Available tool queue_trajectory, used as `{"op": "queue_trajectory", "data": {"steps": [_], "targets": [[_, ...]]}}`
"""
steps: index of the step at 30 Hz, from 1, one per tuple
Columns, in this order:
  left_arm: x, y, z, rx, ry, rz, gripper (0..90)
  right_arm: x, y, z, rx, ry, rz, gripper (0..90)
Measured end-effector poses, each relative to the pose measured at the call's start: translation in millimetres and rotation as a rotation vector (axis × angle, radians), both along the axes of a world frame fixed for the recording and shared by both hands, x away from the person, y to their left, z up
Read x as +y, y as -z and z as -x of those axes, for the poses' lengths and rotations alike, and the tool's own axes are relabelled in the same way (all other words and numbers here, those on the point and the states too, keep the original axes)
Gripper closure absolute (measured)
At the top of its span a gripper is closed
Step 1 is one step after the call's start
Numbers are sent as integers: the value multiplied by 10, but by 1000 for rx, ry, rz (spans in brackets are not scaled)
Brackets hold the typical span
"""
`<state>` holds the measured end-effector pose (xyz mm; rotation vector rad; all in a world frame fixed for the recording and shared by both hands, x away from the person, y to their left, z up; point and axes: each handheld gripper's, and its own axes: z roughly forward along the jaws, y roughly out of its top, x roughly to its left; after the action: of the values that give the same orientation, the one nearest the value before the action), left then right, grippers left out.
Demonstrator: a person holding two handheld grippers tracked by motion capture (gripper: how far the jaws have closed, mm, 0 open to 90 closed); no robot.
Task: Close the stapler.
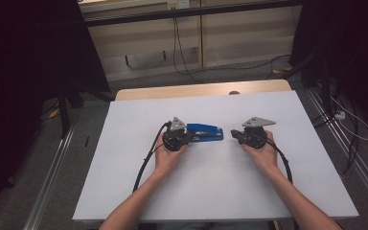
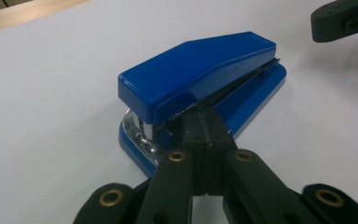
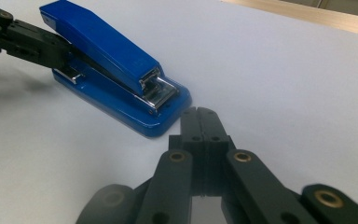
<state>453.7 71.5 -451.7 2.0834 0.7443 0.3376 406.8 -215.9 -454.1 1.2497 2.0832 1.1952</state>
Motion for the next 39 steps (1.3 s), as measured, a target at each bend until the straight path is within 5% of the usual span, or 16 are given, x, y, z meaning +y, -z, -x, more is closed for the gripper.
{"op": "queue_trajectory", "data": {"steps": [3, 14, 24, 39], "targets": [[7, 7, -7, 33, -8, 31, 900, -3, -7, 2, -12, -5, -7, 900], [57, -89, 6, 38, 16, 63, 887, -46, -29, 33, -26, -6, -30, 870], [199, -146, 41, 50, 23, 97, 811, -71, -21, 71, -20, 6, -76, 736], [323, -222, 66, 39, -18, 145, 354, -64, -78, 113, -34, 17, -100, 273]]}}
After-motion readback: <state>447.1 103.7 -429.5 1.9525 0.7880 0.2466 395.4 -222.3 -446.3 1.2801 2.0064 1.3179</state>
